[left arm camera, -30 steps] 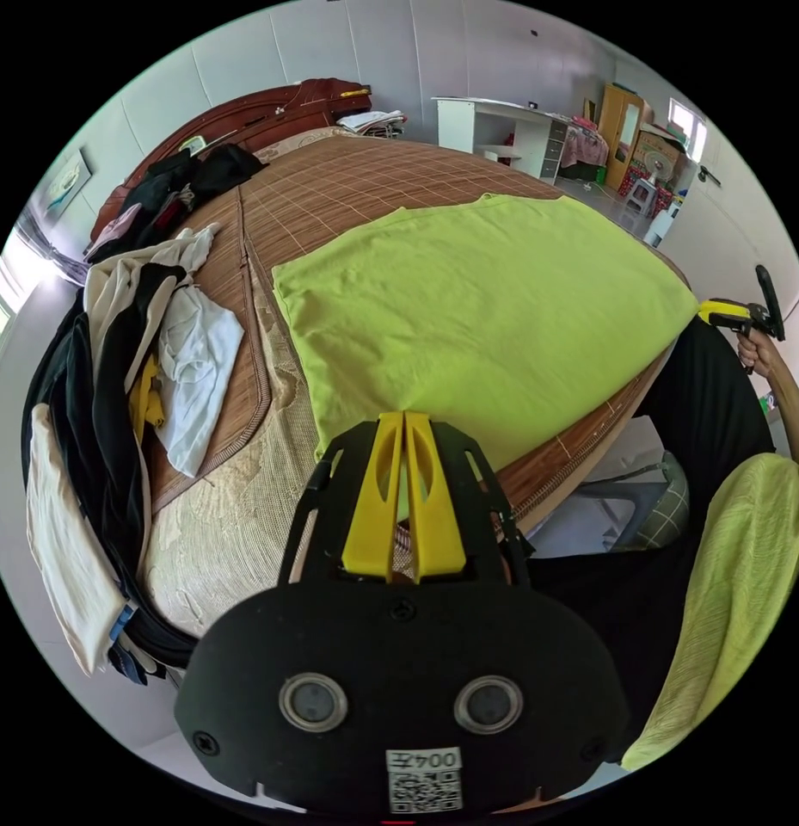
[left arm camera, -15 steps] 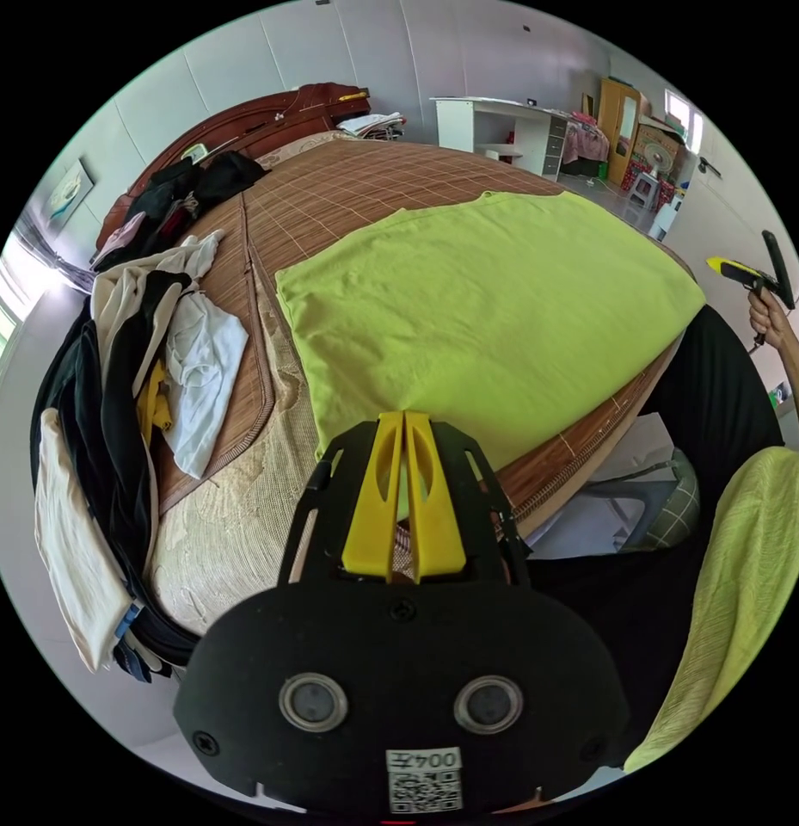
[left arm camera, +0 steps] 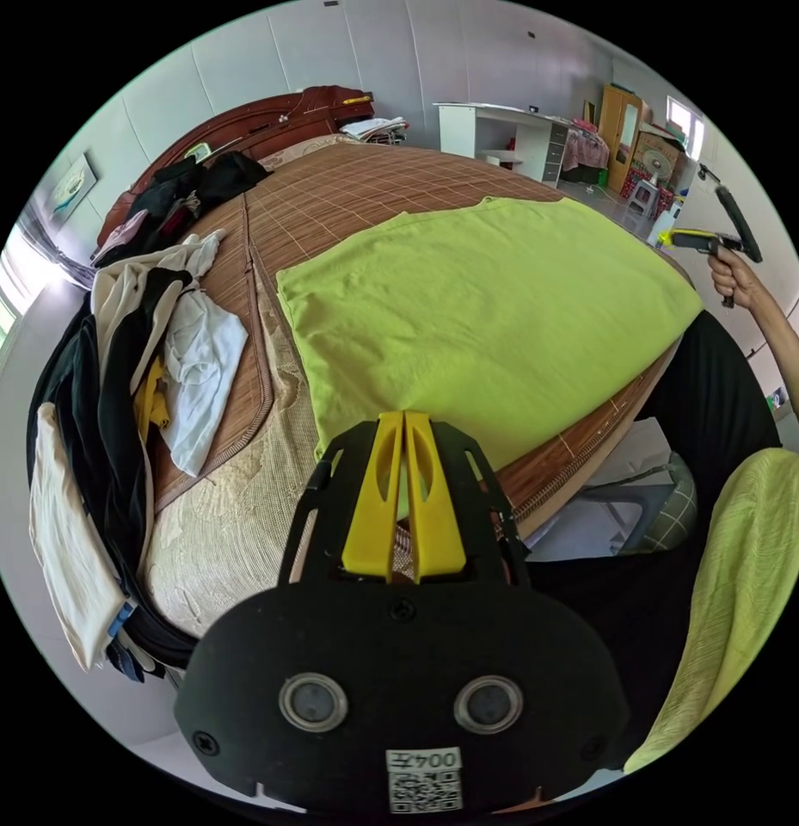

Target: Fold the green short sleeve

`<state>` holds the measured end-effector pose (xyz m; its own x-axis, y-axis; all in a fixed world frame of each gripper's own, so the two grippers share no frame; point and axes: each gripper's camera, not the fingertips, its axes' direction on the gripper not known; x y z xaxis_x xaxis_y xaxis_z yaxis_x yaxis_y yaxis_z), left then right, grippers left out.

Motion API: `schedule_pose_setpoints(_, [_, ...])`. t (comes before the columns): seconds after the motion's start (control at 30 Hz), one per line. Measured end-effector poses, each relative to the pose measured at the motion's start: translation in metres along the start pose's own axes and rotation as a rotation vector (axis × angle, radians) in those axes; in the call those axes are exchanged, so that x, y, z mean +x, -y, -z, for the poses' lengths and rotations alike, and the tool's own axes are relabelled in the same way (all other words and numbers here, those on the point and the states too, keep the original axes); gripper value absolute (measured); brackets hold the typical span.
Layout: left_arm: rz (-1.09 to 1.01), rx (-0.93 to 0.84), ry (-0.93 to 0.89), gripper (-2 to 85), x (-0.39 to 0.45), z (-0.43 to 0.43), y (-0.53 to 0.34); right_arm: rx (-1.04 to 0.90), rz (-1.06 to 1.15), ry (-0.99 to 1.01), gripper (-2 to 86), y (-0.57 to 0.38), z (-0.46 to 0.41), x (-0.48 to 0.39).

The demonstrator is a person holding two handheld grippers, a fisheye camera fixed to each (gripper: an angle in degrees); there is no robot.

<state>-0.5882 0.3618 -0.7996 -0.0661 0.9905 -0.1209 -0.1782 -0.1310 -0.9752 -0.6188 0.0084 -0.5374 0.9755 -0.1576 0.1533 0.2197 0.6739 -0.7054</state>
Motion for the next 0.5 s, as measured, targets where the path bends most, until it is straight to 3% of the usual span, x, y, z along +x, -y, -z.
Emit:
schedule_pose_setpoints(0.23, [0.005, 0.012, 0.024, 0.2, 0.002, 0.000, -0.005, -0.202, -0.085, -0.005, 7.7, 0.058, -0.069, 0.020])
schedule_pose_setpoints(0.43, [0.036, 0.026, 0.002, 0.2, -0.005, 0.008, -0.004, -0.017, -0.115, 0.058, 7.9, 0.021, -0.004, -0.007])
schedule_pose_setpoints(0.5, [0.064, 0.110, 0.014, 0.2, -0.009, 0.026, 0.001, 0.014, -0.109, 0.081, 7.8, 0.002, 0.010, -0.024])
